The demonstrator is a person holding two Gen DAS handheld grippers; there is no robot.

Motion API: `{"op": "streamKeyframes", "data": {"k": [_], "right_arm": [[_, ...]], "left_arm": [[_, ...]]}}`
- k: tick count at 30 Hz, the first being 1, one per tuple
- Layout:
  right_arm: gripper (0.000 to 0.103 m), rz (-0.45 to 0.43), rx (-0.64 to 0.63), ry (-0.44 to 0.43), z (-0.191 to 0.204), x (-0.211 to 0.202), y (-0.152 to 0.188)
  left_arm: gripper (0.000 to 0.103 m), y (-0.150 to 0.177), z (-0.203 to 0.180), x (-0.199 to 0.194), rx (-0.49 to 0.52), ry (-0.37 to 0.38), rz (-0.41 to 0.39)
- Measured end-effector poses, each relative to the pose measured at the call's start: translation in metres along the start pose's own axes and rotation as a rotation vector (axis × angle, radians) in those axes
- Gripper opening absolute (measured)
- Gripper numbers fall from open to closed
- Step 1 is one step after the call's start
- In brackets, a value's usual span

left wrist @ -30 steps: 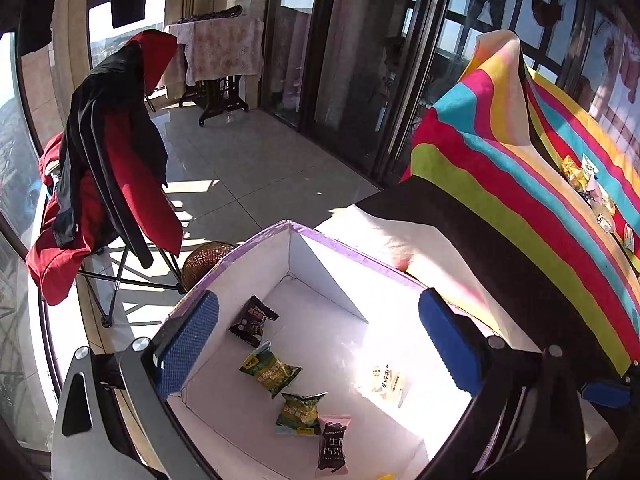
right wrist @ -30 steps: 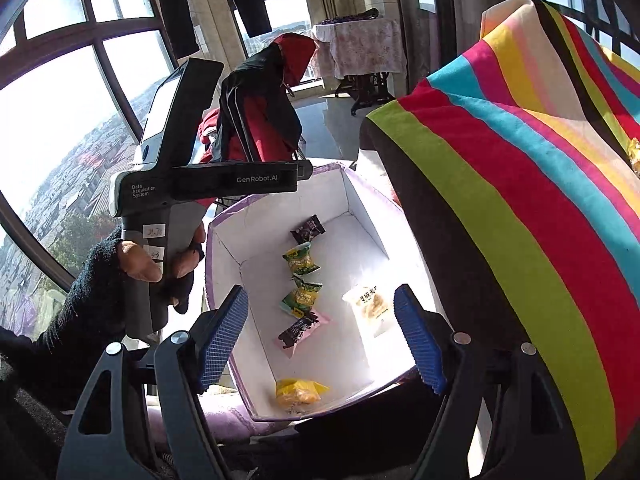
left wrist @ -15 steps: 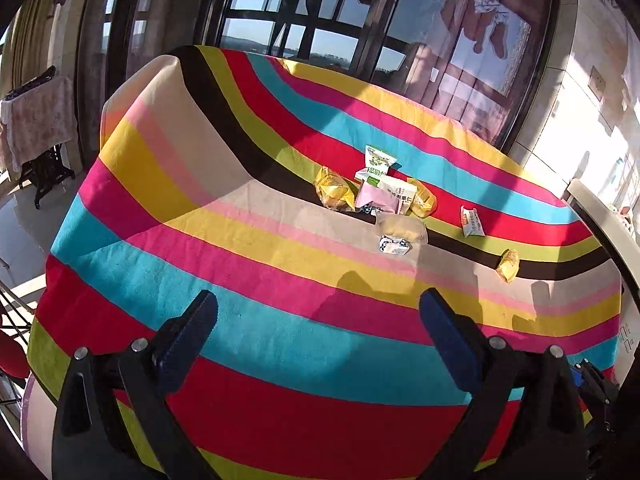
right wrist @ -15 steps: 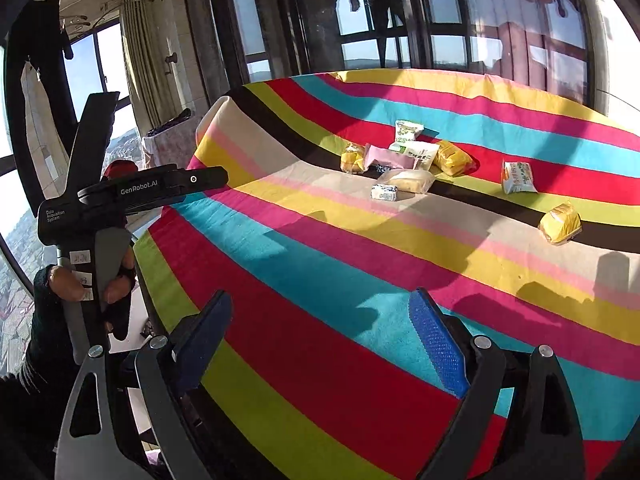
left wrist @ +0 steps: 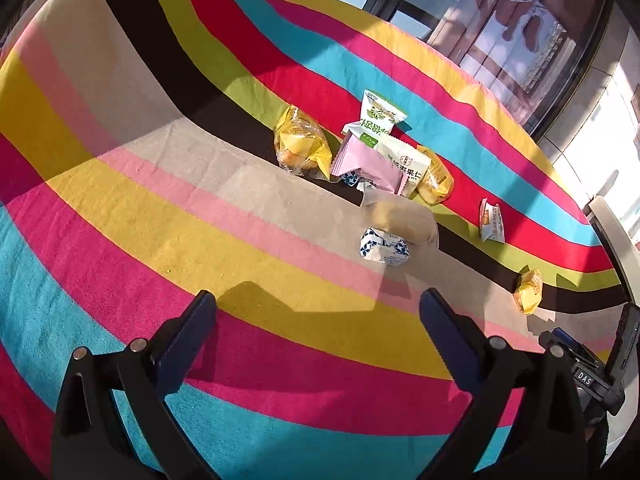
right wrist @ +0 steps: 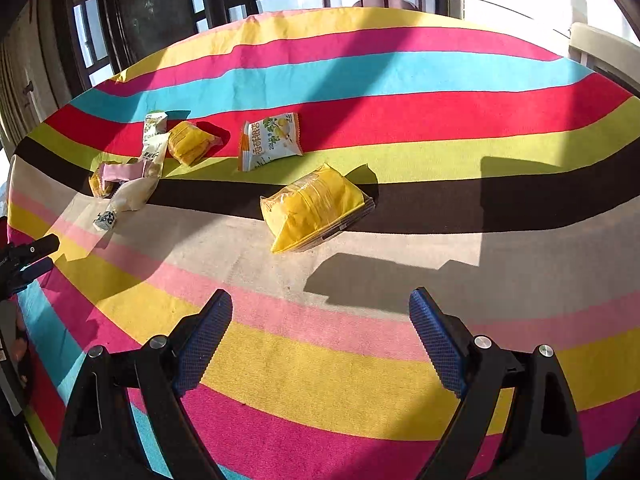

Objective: Organize snacks
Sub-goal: 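Grasp the large yellow bread pack with the right tool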

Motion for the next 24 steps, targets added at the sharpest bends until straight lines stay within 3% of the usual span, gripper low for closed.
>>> {"op": "streamKeyframes", "data": {"k": [6,10,13,22,24], "right_arm": [[0.087,0.081,-0.142,0.034,0.004,0.046,-0.039],[0.087,0.096,-0.137,-0.018,-0.002,0.054,-0.045],[0.059,0.067,-0.176,-0.041,0.008,0.04,-0.033],[0.057,-0.014,-0.121,-0.149,0.073,-0.014,0.03],[0.057,-0.031,-0.137,-0.126,0.083,-0.018,0.036]], "left_arm": [[0.101,0.0,-0.002,0.0,0.008,-0.011,-0.003],[0.101,0.001,-0.002,0.0,0.009,-0.01,-0.003],[0.101,0.001,-0.002,0.001,0.008,-0.01,-0.003],[0.101,0.001,-0.003,0.002,0.021,-0.027,-0.001],[0.101,0.002,-0.007,0.003,0.052,-0.052,0.009]]}}
Point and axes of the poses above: each gripper's, at about its wrist camera, not at the fingertips, and x roughly the way its jaws point, z to its left, y to its underside, the point moved 6 cm from there along x, roughly the way its jaws point, and after that the axes turned 11 degrees about -y, right-handed, at the moved point
